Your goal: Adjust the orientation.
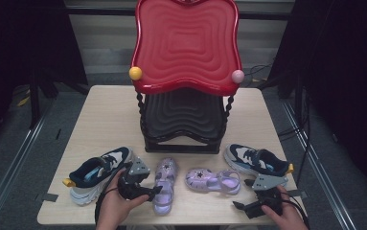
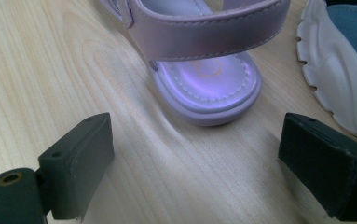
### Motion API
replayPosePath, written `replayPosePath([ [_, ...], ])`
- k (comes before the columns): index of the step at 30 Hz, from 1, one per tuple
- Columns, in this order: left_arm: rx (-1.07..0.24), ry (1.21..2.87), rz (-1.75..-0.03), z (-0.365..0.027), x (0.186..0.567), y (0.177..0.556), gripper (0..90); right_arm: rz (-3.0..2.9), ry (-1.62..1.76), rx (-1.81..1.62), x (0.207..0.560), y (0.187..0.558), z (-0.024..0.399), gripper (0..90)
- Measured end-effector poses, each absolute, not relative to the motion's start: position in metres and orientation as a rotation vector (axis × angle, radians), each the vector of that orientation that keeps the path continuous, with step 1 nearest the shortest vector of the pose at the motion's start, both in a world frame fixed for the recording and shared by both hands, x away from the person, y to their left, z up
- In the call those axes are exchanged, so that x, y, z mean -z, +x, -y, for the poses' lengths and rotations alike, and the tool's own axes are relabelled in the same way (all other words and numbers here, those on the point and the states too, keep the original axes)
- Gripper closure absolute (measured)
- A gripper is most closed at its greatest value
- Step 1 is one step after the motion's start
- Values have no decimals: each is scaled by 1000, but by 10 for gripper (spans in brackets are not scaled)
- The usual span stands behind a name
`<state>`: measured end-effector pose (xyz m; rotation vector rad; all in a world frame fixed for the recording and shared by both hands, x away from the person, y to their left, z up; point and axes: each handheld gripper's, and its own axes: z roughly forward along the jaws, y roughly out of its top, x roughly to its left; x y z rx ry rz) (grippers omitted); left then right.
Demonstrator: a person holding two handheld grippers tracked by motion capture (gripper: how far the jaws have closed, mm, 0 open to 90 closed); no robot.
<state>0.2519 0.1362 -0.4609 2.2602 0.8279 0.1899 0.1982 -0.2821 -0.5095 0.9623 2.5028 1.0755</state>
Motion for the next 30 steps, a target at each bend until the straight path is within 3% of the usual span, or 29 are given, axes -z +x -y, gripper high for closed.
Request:
replayPosePath([
  [18, -253, 2200, -916, -148, 460, 253, 424, -2503, 963, -1075, 510, 198, 282, 95],
  [30, -229, 2167, -924, -143, 465, 249, 470, -2503, 963, -1075, 509, 198, 282, 95],
])
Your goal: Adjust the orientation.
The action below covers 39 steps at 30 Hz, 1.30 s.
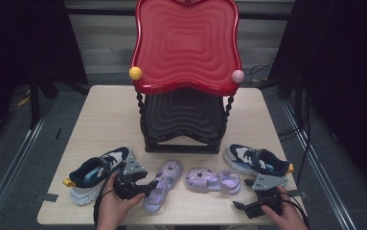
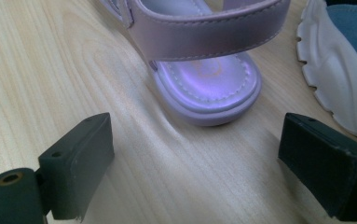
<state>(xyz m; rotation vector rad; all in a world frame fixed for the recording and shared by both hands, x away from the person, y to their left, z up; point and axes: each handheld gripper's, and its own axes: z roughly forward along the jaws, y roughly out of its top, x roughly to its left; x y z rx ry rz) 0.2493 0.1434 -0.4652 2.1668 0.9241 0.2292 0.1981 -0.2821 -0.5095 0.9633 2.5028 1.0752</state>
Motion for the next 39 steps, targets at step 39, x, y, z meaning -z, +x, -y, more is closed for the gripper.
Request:
replayPosePath([
  [39, -203, 2170, -964, -139, 472, 245, 700, -2503, 962, -1075, 510, 198, 282, 95],
])
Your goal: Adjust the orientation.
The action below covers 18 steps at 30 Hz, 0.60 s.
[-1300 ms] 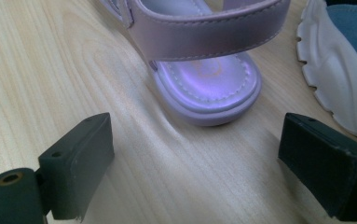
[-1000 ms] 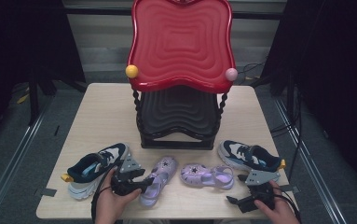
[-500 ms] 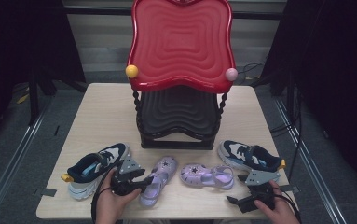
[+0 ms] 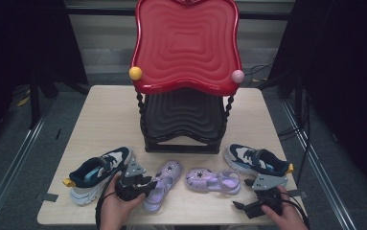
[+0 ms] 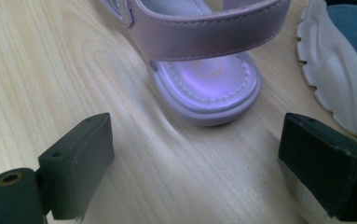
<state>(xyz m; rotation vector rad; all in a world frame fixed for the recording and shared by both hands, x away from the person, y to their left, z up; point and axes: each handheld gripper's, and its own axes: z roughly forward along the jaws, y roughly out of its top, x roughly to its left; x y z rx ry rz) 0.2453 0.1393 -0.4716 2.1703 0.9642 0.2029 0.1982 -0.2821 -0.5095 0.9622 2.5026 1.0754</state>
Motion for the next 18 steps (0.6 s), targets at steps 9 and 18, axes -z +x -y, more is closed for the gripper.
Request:
replayPosePath([
  [9, -247, 2218, -957, -135, 469, 244, 792, -2503, 964, -1075, 509, 198, 282, 95],
  [18, -329, 2245, -924, -130, 463, 241, 823, -2503, 964, -1075, 509, 198, 282, 95],
])
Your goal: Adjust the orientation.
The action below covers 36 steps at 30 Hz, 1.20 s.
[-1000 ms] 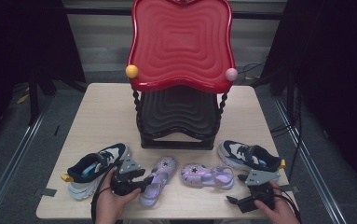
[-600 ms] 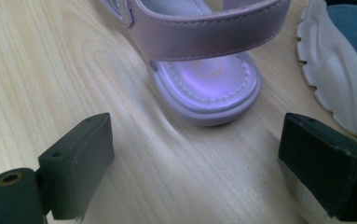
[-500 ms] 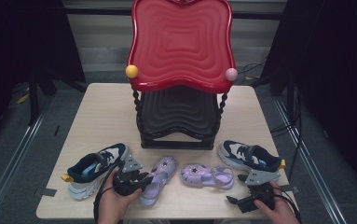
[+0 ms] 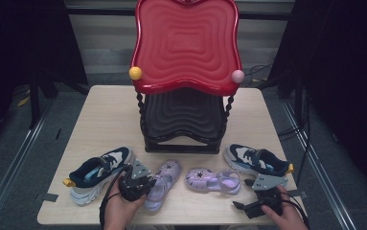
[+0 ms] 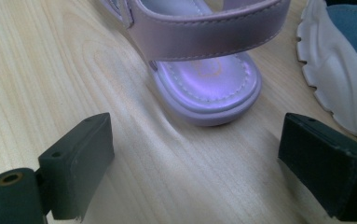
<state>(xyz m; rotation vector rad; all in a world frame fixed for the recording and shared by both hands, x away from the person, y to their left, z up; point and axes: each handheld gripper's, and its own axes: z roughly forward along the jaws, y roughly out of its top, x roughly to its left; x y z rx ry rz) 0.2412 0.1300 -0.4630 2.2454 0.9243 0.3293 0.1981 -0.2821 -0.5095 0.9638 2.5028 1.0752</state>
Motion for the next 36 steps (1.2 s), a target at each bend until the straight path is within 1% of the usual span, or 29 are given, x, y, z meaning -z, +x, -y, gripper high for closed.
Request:
replayPosePath([
  [9, -379, 2231, -916, -132, 454, 238, 827, -2503, 962, -1075, 510, 198, 282, 95],
  [36, -481, 2040, -904, -140, 425, 231, 826, -2503, 963, -1075, 510, 198, 282, 95],
])
